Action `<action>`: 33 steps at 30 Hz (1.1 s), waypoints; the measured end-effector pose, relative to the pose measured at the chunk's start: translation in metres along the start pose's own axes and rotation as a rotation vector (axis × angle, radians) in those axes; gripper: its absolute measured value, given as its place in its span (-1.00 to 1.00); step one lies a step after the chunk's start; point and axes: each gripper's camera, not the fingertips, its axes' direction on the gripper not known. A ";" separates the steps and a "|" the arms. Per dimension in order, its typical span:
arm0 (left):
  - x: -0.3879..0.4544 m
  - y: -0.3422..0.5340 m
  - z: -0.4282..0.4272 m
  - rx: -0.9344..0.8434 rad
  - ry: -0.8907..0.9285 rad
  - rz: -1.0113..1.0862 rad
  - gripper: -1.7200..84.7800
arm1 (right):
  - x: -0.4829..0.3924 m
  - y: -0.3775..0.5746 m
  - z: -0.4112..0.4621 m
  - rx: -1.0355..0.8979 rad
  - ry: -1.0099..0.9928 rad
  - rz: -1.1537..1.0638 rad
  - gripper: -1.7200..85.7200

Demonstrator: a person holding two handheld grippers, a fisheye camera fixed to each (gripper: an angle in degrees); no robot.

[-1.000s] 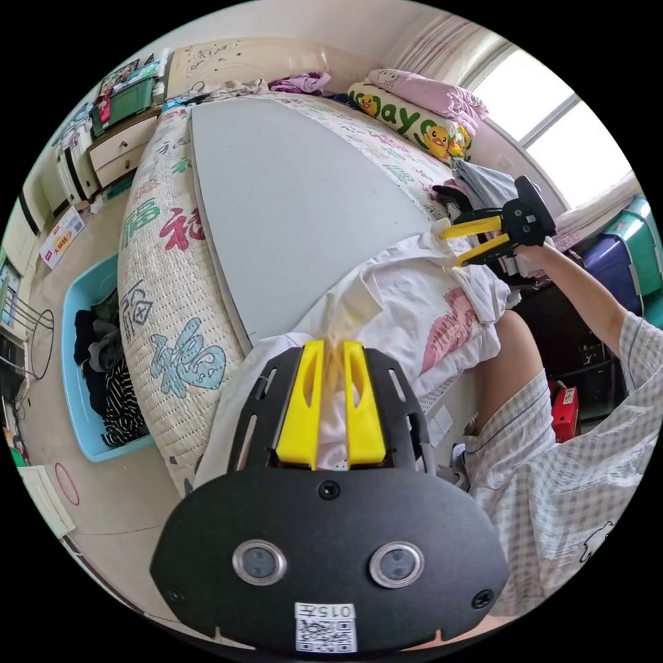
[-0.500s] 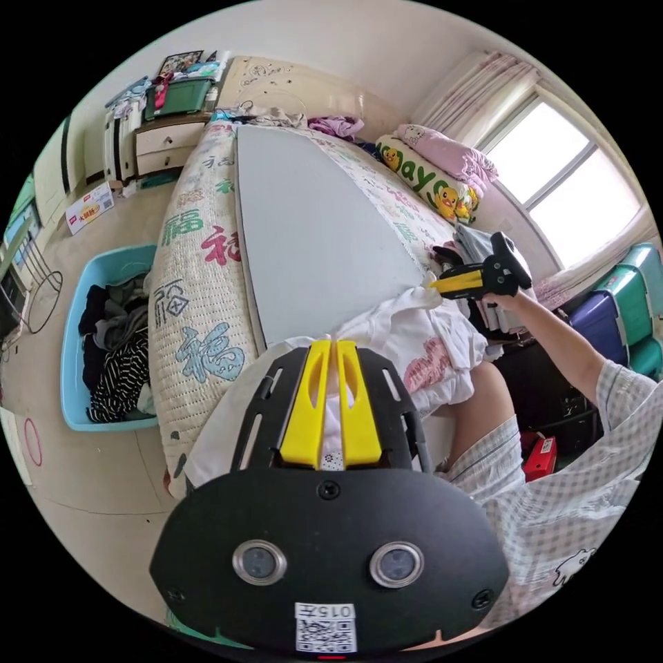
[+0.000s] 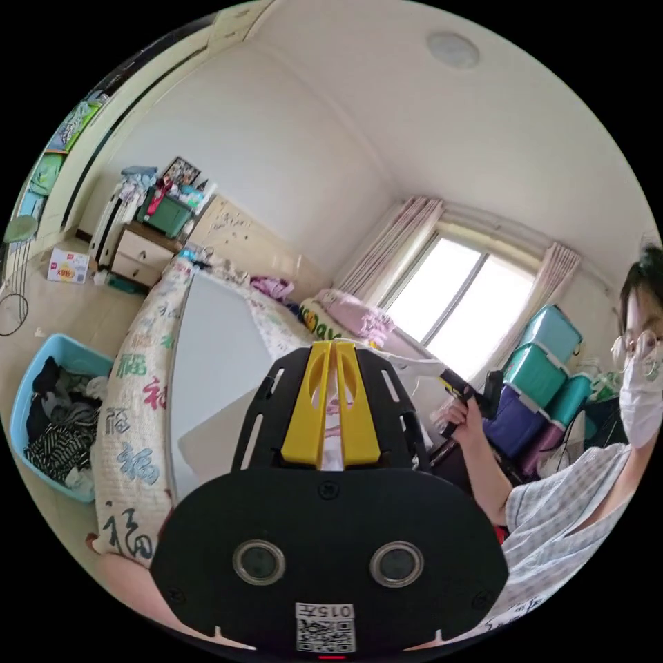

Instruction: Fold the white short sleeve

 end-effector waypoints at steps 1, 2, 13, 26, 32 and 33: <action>0.017 0.000 -0.014 0.079 0.039 0.013 -0.98 | -0.014 -0.005 -0.030 0.099 0.007 0.016 -0.96; 0.034 0.001 -0.028 0.156 0.074 0.031 -0.98 | -0.027 -0.009 -0.057 0.199 0.010 0.030 -0.96; 0.184 0.029 -0.170 0.716 0.178 0.298 -0.98 | -0.124 -0.031 -0.209 0.773 0.034 -0.027 -0.97; 0.231 0.031 -0.229 0.820 -0.123 0.616 -0.98 | -0.163 -0.046 -0.203 0.899 0.319 -0.280 -0.97; 0.177 -0.024 -0.144 0.680 -0.223 0.569 -0.98 | -0.098 -0.089 -0.112 0.719 0.382 -0.299 -0.97; 0.168 -0.031 -0.131 0.660 -0.224 0.559 -0.98 | -0.088 -0.094 -0.099 0.695 0.397 -0.296 -0.97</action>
